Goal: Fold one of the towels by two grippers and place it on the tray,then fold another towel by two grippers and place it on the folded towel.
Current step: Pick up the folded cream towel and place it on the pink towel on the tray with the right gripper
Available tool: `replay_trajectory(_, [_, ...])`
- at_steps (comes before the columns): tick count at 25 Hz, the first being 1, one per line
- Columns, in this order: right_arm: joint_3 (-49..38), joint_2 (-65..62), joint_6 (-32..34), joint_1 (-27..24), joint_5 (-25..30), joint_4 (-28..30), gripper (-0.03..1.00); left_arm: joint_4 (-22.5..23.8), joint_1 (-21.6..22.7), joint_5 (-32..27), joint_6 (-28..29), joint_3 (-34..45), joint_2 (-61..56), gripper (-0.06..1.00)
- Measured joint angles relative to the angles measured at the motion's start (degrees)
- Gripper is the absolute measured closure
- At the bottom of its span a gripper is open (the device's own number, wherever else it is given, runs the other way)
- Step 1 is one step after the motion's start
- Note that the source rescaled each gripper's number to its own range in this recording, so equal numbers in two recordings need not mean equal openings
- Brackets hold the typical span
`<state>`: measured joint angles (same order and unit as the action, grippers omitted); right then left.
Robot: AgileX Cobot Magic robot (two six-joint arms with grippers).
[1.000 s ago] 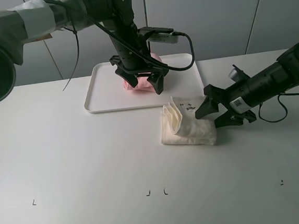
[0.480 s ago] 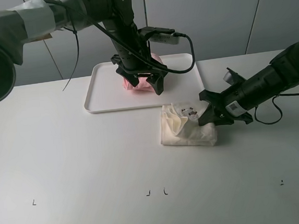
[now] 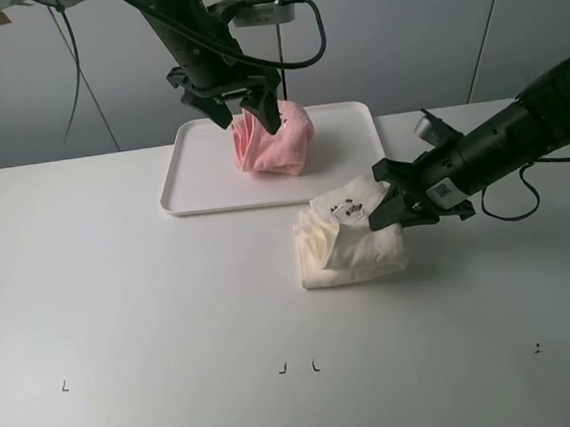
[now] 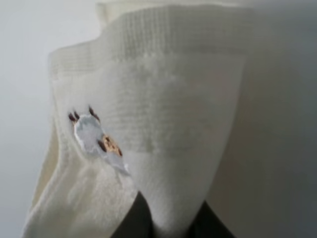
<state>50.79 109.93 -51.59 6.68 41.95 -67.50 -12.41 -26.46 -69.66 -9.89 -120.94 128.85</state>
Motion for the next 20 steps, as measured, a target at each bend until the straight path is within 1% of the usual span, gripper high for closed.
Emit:
replay_trajectory(3, [2.46,-3.19,4.65,0.00,1.60,4.45,0.88,-1.00,2.05,0.30,-0.67,8.28,-4.99,-0.04])
replay_trajectory(4, [4.05,-3.76,6.28,0.00,2.73,6.09,0.88,-1.09,2.52,1.49,-0.80,11.95,-7.02,-0.04])
replay_trajectory(6, [7.43,-4.12,10.08,0.00,5.85,9.53,0.88,-1.67,3.80,5.78,-2.05,19.17,-11.14,-0.04])
replay_trajectory(10, [15.71,-4.12,15.03,0.13,9.95,11.82,0.88,-2.14,5.93,14.48,-3.88,33.13,-20.49,-0.04])
replay_trajectory(12, [21.09,-4.12,17.49,0.89,10.88,12.76,0.88,-2.36,6.61,17.11,-5.00,38.43,-23.98,-0.04])
replay_trajectory(16, [32.90,-3.55,22.96,4.63,11.41,14.71,0.88,-2.80,6.98,20.48,-5.78,43.64,-27.26,-0.04])
replay_trajectory(18, [39.63,-1.62,25.70,6.44,12.49,14.76,0.88,-4.42,6.98,20.95,-6.55,44.33,-27.51,-0.04])
replay_trajectory(20, [46.54,1.64,28.66,8.07,13.89,14.60,0.88,-7.18,6.98,21.24,-8.37,44.33,-27.51,-0.04])
